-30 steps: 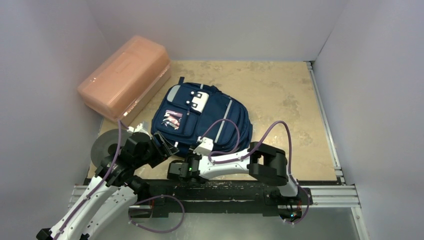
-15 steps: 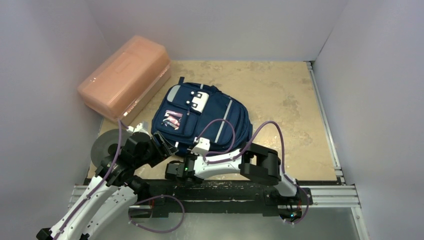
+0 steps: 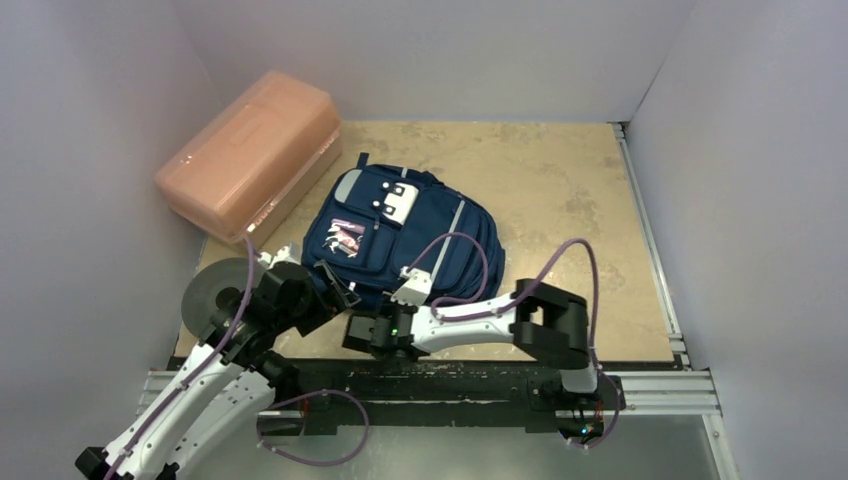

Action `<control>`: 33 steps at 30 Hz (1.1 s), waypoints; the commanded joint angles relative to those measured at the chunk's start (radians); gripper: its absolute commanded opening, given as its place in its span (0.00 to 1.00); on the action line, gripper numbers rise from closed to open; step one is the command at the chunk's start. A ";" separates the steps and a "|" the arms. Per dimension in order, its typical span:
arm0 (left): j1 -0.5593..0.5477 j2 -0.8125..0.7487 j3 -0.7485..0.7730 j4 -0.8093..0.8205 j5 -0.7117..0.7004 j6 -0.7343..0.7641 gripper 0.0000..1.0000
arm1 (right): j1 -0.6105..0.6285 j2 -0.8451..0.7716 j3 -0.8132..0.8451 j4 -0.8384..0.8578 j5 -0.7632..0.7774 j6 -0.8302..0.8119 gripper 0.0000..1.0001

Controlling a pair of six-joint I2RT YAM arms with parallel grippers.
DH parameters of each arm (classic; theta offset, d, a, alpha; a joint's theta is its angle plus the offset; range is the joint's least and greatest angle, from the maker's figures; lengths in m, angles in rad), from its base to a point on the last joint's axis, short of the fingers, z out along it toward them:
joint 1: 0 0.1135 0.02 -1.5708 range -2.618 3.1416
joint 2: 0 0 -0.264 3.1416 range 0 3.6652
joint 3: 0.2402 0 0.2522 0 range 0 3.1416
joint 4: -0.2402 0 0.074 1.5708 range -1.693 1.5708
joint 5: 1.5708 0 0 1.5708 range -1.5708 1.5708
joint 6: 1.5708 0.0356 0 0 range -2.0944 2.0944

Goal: Pack the student bag
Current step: Zip the student bag at the center of the board.

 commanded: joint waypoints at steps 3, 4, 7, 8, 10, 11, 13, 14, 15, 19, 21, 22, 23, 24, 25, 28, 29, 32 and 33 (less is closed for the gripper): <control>0.017 0.071 -0.030 0.058 0.028 -0.080 0.99 | -0.028 -0.204 -0.148 0.230 -0.093 -0.080 0.00; 0.026 0.083 -0.040 0.071 0.040 -0.089 1.00 | -0.027 -0.207 -0.150 0.228 -0.093 -0.089 0.00; 0.061 0.125 -0.075 0.162 0.133 -0.094 1.00 | -0.028 -0.217 -0.145 0.231 -0.078 -0.161 0.00; 0.078 0.144 -0.085 0.191 0.165 -0.094 1.00 | -0.027 -0.221 -0.148 0.242 -0.076 -0.192 0.00; 0.105 0.192 -0.097 0.241 0.196 -0.090 1.00 | -0.028 -0.239 -0.176 0.297 -0.091 -0.260 0.00; 0.116 0.219 -0.100 0.257 0.197 -0.088 1.00 | -0.027 -0.255 -0.200 0.351 -0.099 -0.305 0.00; 0.133 0.272 -0.115 0.310 0.188 -0.079 0.97 | -0.028 -0.282 -0.251 0.475 -0.133 -0.393 0.00; 0.137 0.297 -0.127 0.352 0.184 -0.074 0.94 | -0.031 -0.287 -0.264 0.506 -0.150 -0.434 0.00; 0.142 0.324 -0.138 0.390 0.179 -0.065 0.89 | -0.033 -0.288 -0.267 0.510 -0.163 -0.460 0.00; 0.153 0.407 -0.168 0.493 0.102 -0.033 0.65 | -0.038 -0.249 -0.236 0.502 -0.232 -0.600 0.00; 0.154 0.421 -0.168 0.509 0.047 -0.013 0.49 | -0.038 -0.213 -0.194 0.436 -0.241 -0.642 0.00; 0.154 0.421 -0.165 0.503 0.008 -0.008 0.42 | -0.038 -0.199 -0.178 0.394 -0.244 -0.650 0.00; 0.154 0.420 -0.167 0.498 -0.031 -0.008 0.37 | -0.038 -0.189 -0.166 0.343 -0.233 -0.633 0.00; 0.157 0.415 -0.171 0.499 -0.061 -0.006 0.32 | -0.037 -0.189 -0.166 0.317 -0.232 -0.632 0.00; 0.161 0.409 -0.174 0.498 -0.082 -0.005 0.27 | -0.037 -0.194 -0.182 0.300 -0.234 -0.626 0.00; 0.180 0.391 -0.179 0.505 -0.113 0.004 0.07 | -0.035 -0.227 -0.224 0.231 -0.235 -0.610 0.00; 0.188 0.387 -0.179 0.500 -0.119 0.004 0.00 | -0.034 -0.242 -0.237 0.192 -0.231 -0.604 0.00; 0.211 0.366 -0.178 0.474 -0.135 0.002 0.00 | -0.026 -0.313 -0.304 0.084 -0.219 -0.591 0.00; 0.217 0.356 -0.180 0.468 -0.137 0.006 0.00 | -0.026 -0.345 -0.336 0.051 -0.222 -0.583 0.00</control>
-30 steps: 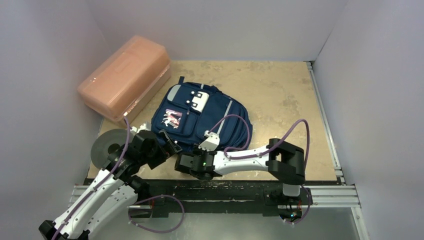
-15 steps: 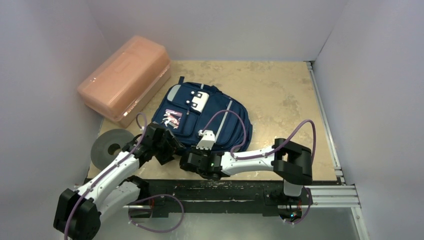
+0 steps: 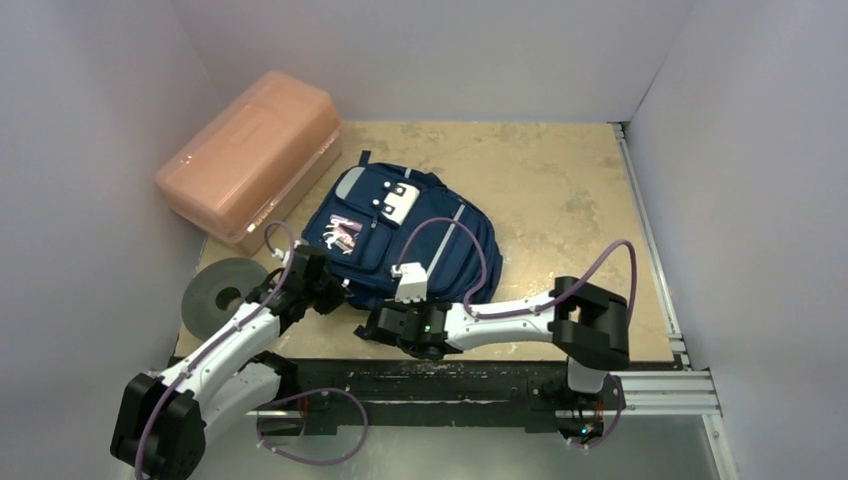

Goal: Pack the student bag
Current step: Zip the student bag at the center of the board.

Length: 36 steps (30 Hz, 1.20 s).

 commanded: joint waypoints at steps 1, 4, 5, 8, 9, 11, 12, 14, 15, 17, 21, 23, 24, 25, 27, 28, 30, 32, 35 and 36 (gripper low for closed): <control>0.054 -0.053 -0.005 0.008 -0.147 0.037 0.00 | 0.009 -0.148 -0.120 -0.280 0.009 0.015 0.00; 0.090 -0.094 -0.011 -0.005 -0.128 0.051 0.00 | 0.009 -0.243 -0.209 -0.426 0.011 0.088 0.00; 0.100 -0.105 -0.012 -0.009 -0.116 0.065 0.00 | 0.009 -0.282 -0.242 -0.469 0.014 0.125 0.00; 0.115 -0.128 0.001 -0.033 -0.089 0.104 0.00 | 0.001 -0.389 -0.306 -0.582 0.018 0.245 0.00; 0.115 -0.134 0.003 -0.042 -0.089 0.117 0.00 | -0.002 -0.412 -0.318 -0.613 0.020 0.281 0.00; 0.120 -0.144 -0.002 -0.053 -0.089 0.135 0.00 | -0.013 -0.436 -0.330 -0.654 0.037 0.346 0.00; 0.123 -0.146 -0.004 -0.054 -0.077 0.148 0.00 | -0.022 -0.437 -0.331 -0.683 0.049 0.381 0.00; 0.128 -0.147 -0.003 -0.047 -0.006 0.180 0.00 | -0.039 -0.433 -0.342 -0.661 0.059 0.380 0.00; 0.131 -0.145 0.000 -0.028 0.052 0.219 0.00 | -0.042 -0.434 -0.344 -0.622 0.061 0.336 0.00; 0.135 -0.149 0.002 0.016 0.236 0.307 0.08 | -0.041 -0.459 -0.354 -0.395 0.058 0.088 0.00; 0.133 -0.312 -0.065 0.127 0.521 0.362 0.58 | -0.024 -0.597 -0.431 0.039 -0.135 -0.342 0.00; 0.129 -0.408 -0.066 0.114 0.581 0.396 0.64 | -0.025 -0.673 -0.475 0.137 -0.197 -0.409 0.00; 0.117 -0.444 -0.056 0.089 0.593 0.419 0.64 | -0.026 -0.710 -0.495 0.176 -0.212 -0.436 0.00; 0.094 -0.481 -0.043 0.066 0.588 0.445 0.64 | -0.026 -0.743 -0.509 0.195 -0.223 -0.459 0.00; -0.033 -0.549 -0.057 0.106 0.538 0.471 0.64 | -0.027 -0.797 -0.532 0.210 -0.240 -0.486 0.00; -0.110 -0.581 -0.089 0.154 0.481 0.464 0.67 | -0.028 -0.818 -0.543 0.214 -0.254 -0.496 0.00; -0.264 -0.596 -0.133 0.289 0.348 0.458 0.70 | -0.032 -0.856 -0.565 0.220 -0.285 -0.506 0.00; -0.426 -0.510 -0.139 0.408 0.229 0.533 0.70 | -0.033 -0.888 -0.579 0.200 -0.291 -0.491 0.00; -0.652 -0.284 -0.105 0.529 0.108 0.735 0.69 | -0.036 -0.935 -0.602 0.166 -0.288 -0.463 0.00; -0.719 -0.208 -0.079 0.537 0.047 0.804 0.69 | -0.037 -0.950 -0.608 0.156 -0.286 -0.456 0.00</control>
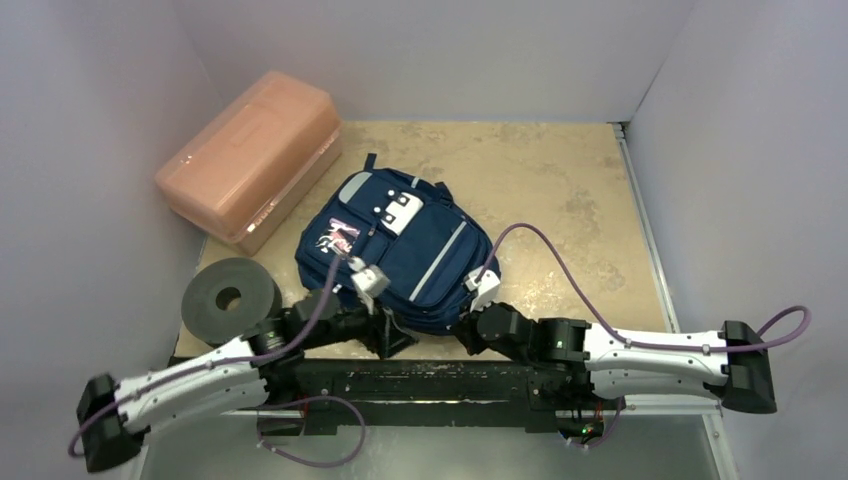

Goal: Pack the student bag
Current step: Zip the student bag at the center of the board.

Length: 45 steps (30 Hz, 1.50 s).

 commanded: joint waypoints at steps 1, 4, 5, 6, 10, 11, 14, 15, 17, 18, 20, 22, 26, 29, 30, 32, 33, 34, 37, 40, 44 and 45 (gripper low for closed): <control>-0.276 0.284 0.060 0.214 -0.292 0.337 0.69 | 0.002 -0.091 -0.015 0.019 -0.041 -0.001 0.00; -0.402 0.433 0.069 0.314 -0.441 0.488 0.71 | 0.000 -0.120 -0.007 -0.010 -0.036 0.018 0.00; -0.418 0.483 0.072 0.339 -0.469 0.513 0.71 | 0.000 -0.127 -0.006 -0.017 -0.036 0.022 0.00; -0.431 0.529 0.082 0.356 -0.507 0.532 0.71 | 0.000 -0.132 -0.006 -0.020 -0.039 0.026 0.00; -0.463 0.697 0.158 0.407 -0.655 0.623 0.70 | 0.000 -0.139 -0.013 -0.016 -0.061 0.035 0.00; -0.465 0.721 0.175 0.413 -0.674 0.632 0.68 | 0.000 -0.134 -0.012 -0.013 -0.066 0.037 0.00; -0.465 0.783 0.205 0.446 -0.744 0.620 0.53 | 0.000 -0.109 -0.005 -0.014 -0.086 0.052 0.00; -0.465 0.797 0.215 0.449 -0.769 0.612 0.45 | 0.000 -0.101 -0.004 -0.015 -0.088 0.062 0.00; -0.465 0.822 0.235 0.439 -0.808 0.577 0.29 | 0.001 -0.085 -0.001 -0.017 -0.101 0.090 0.00; -0.465 0.831 0.243 0.429 -0.819 0.563 0.23 | 0.000 -0.074 0.001 -0.023 -0.105 0.113 0.00; -0.465 0.836 0.250 0.416 -0.816 0.538 0.11 | 0.000 -0.042 0.011 -0.076 -0.101 0.211 0.00; -0.465 0.829 0.251 0.413 -0.802 0.504 0.00 | -0.001 0.032 0.054 -0.283 -0.033 0.438 0.01; -0.465 0.806 0.248 0.420 -0.730 0.444 0.00 | -0.001 0.115 0.089 -0.520 -0.116 0.807 0.48; -0.465 0.790 0.229 0.447 -0.688 0.388 0.00 | -0.001 0.073 0.033 -0.398 -0.140 0.900 0.67; -0.465 0.785 0.228 0.444 -0.682 0.369 0.00 | -0.001 0.046 -0.008 -0.316 -0.162 0.939 0.72; -0.464 0.773 0.234 0.417 -0.670 0.330 0.00 | -0.001 -0.051 -0.125 -0.120 -0.161 1.007 0.76; -0.463 0.763 0.236 0.402 -0.663 0.310 0.00 | -0.001 -0.108 -0.180 -0.018 -0.144 1.017 0.76; -0.463 0.754 0.238 0.388 -0.657 0.294 0.00 | -0.001 -0.163 -0.229 0.073 -0.121 1.010 0.77; -0.459 0.718 0.258 0.302 -0.641 0.242 0.00 | 0.000 -0.272 -0.268 0.095 0.046 0.911 0.78; -0.458 0.683 0.249 0.282 -0.621 0.236 0.00 | 0.001 -0.264 -0.249 0.072 0.177 0.725 0.79; -0.454 0.653 0.236 0.264 -0.612 0.246 0.00 | 0.000 -0.100 -0.155 0.081 0.218 0.493 0.75; -0.449 0.643 0.233 0.255 -0.612 0.243 0.00 | 0.000 -0.044 -0.123 0.041 0.230 0.486 0.73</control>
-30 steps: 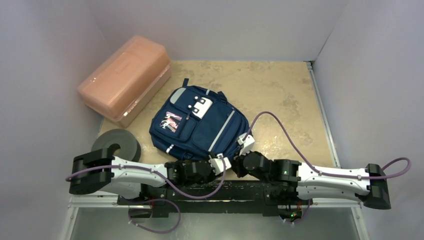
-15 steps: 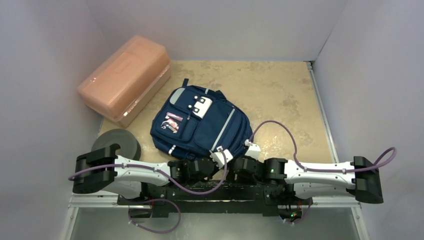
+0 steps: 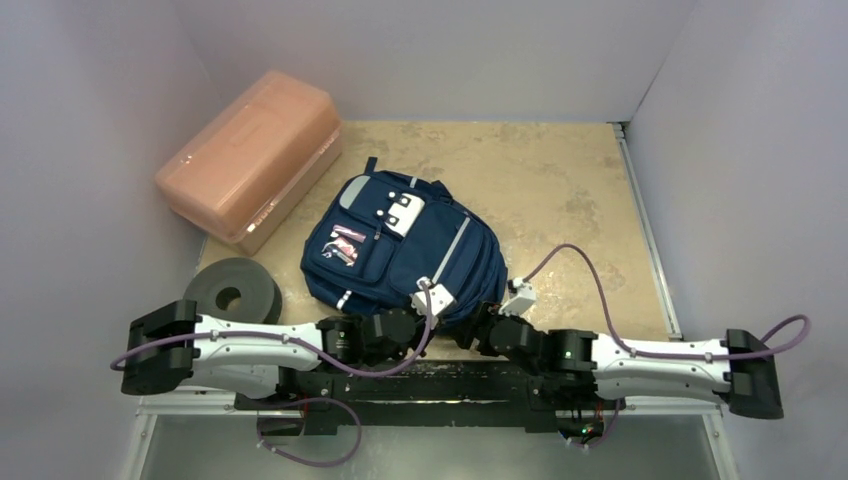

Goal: Pack the student bag
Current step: Zip the student bag at the center of the board.

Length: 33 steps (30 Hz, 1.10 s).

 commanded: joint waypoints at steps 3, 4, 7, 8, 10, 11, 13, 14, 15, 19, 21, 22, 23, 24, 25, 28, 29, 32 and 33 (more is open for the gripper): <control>0.025 -0.082 -0.004 -0.036 0.024 -0.051 0.00 | 0.003 0.293 0.201 -0.069 0.161 -0.222 0.69; 0.031 -0.094 -0.010 -0.037 0.029 -0.061 0.00 | 0.004 0.338 0.228 -0.080 0.168 -0.237 0.65; 0.047 -0.114 -0.023 -0.047 0.044 -0.081 0.00 | 0.006 0.474 0.314 -0.148 0.213 -0.266 0.43; 0.050 -0.117 -0.026 -0.051 0.046 -0.087 0.04 | 0.008 0.519 0.350 -0.186 0.221 -0.271 0.32; 0.057 -0.120 -0.032 -0.053 0.051 -0.099 0.16 | 0.026 0.593 0.430 -0.294 0.233 -0.255 0.16; 0.060 -0.120 -0.036 -0.047 0.056 -0.103 0.21 | 0.044 0.619 0.460 -0.344 0.234 -0.254 0.13; 0.066 -0.119 -0.049 -0.030 0.058 -0.117 0.31 | 0.083 0.651 0.499 -0.402 0.240 -0.241 0.19; 0.071 -0.116 -0.059 -0.019 0.063 -0.126 0.33 | 0.095 0.653 0.503 -0.410 0.232 -0.238 0.33; 0.077 -0.114 -0.064 -0.008 0.074 -0.135 0.33 | 0.103 0.649 0.495 -0.403 0.221 -0.236 0.50; 0.088 -0.107 -0.063 -0.009 0.094 -0.149 0.34 | 0.104 0.544 0.387 -0.282 0.149 -0.254 0.61; 0.091 -0.114 -0.061 -0.030 0.096 -0.160 0.33 | 0.105 0.455 0.321 -0.196 0.106 -0.286 0.61; 0.093 -0.120 -0.061 -0.044 0.095 -0.169 0.34 | 0.104 0.406 0.285 -0.139 0.077 -0.315 0.62; 0.098 -0.130 -0.061 -0.062 0.093 -0.195 0.34 | 0.104 0.364 0.252 -0.088 0.036 -0.345 0.62; 0.105 -0.140 -0.063 -0.080 0.093 -0.214 0.34 | 0.104 0.334 0.224 -0.051 0.011 -0.367 0.61; 0.118 -0.149 -0.066 -0.100 0.097 -0.262 0.33 | 0.105 0.316 0.205 -0.030 -0.010 -0.381 0.60; 0.173 -0.172 -0.058 -0.233 0.111 -0.450 0.35 | 0.104 0.329 0.197 -0.008 -0.051 -0.413 0.58; 0.191 -0.177 -0.055 -0.291 0.124 -0.503 0.36 | 0.104 0.348 0.208 -0.016 -0.050 -0.415 0.58; 0.225 -0.200 -0.046 -0.378 0.143 -0.604 0.39 | 0.105 0.409 0.249 -0.027 -0.015 -0.411 0.50; 0.231 -0.211 -0.047 -0.400 0.143 -0.633 0.42 | 0.104 0.428 0.261 -0.046 0.014 -0.392 0.48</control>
